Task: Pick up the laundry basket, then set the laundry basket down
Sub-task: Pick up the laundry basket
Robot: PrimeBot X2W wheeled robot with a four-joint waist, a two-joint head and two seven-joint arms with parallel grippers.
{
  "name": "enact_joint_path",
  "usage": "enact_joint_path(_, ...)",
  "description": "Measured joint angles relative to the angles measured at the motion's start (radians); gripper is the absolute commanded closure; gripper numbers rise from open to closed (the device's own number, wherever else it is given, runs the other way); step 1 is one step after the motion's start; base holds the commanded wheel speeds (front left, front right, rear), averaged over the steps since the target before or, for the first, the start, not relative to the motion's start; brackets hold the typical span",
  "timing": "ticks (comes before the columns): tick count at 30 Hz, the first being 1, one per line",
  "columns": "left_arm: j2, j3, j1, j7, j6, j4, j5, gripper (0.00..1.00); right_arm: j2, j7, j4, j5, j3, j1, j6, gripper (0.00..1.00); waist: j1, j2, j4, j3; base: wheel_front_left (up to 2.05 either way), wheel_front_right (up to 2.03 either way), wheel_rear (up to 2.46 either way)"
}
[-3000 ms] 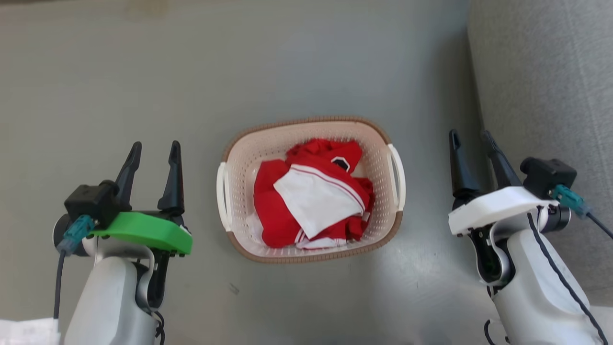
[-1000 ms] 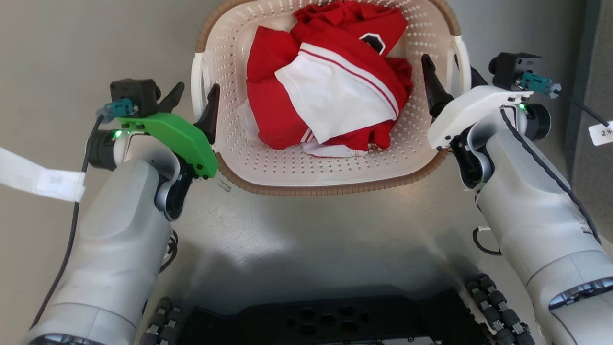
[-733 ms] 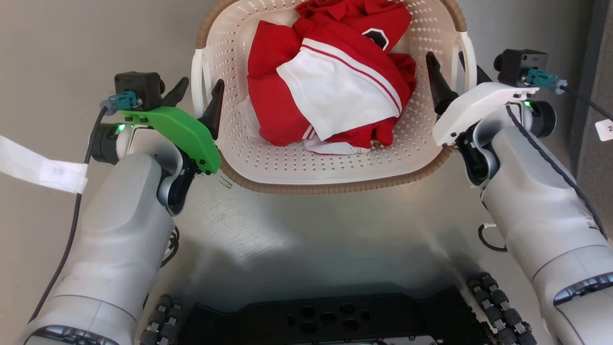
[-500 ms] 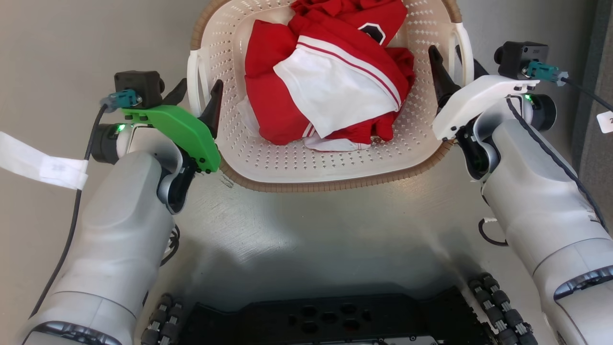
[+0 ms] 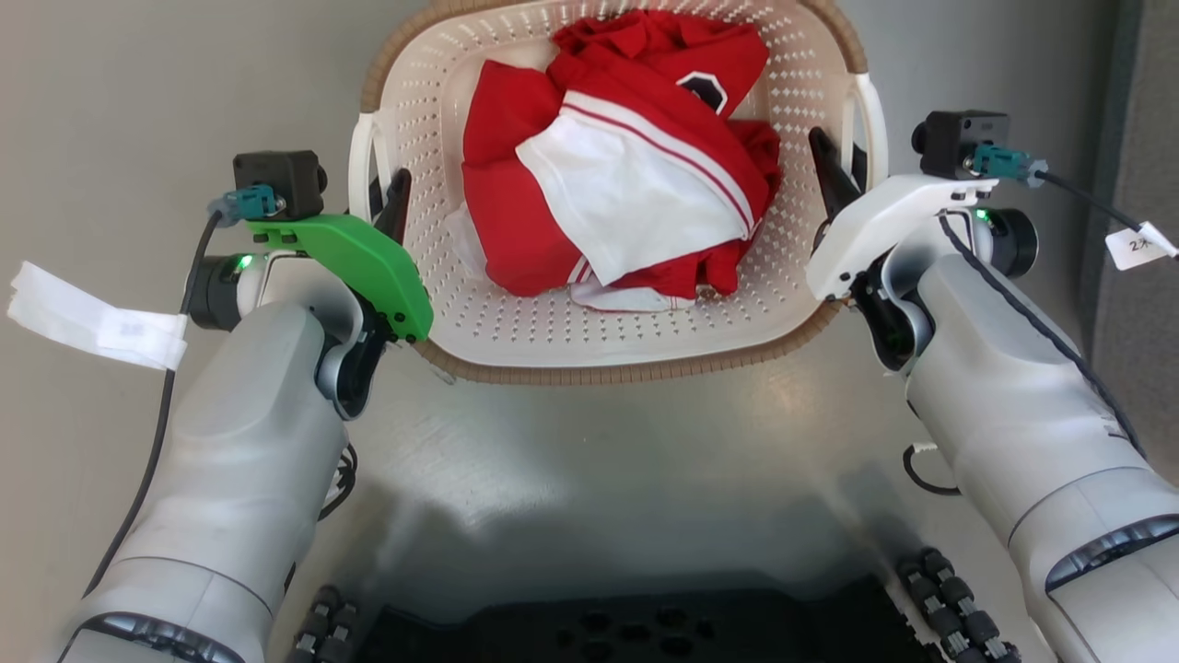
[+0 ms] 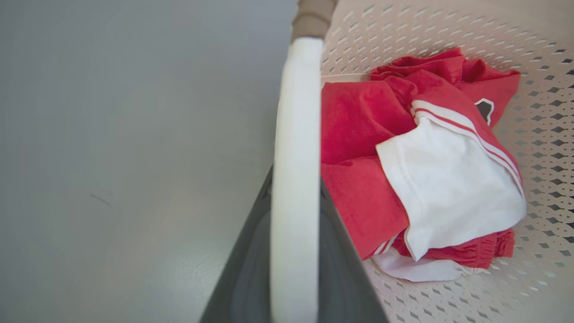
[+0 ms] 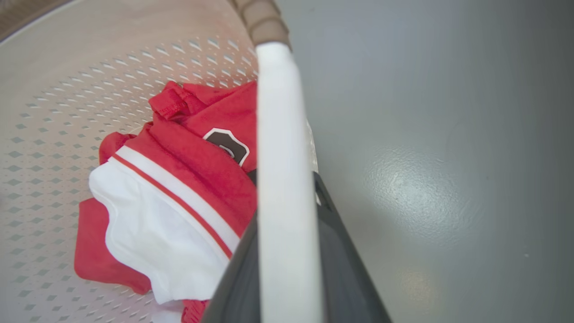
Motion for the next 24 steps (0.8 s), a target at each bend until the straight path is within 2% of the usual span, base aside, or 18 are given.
enact_joint_path(12,-0.006,-0.058,0.05,0.005,0.0,0.046,-0.057,1.0,0.004,-0.002,0.039,0.07,0.052,0.067,0.016,1.0,0.0,0.0,-0.007,-0.13,0.0,0.0,0.0)
enact_joint_path(24,-0.006,-0.095,0.124,0.024,0.0,0.074,-0.116,1.0,0.005,0.06,0.053,0.136,0.121,0.123,0.019,1.0,0.0,0.0,-0.028,-0.294,0.0,0.0,0.0)
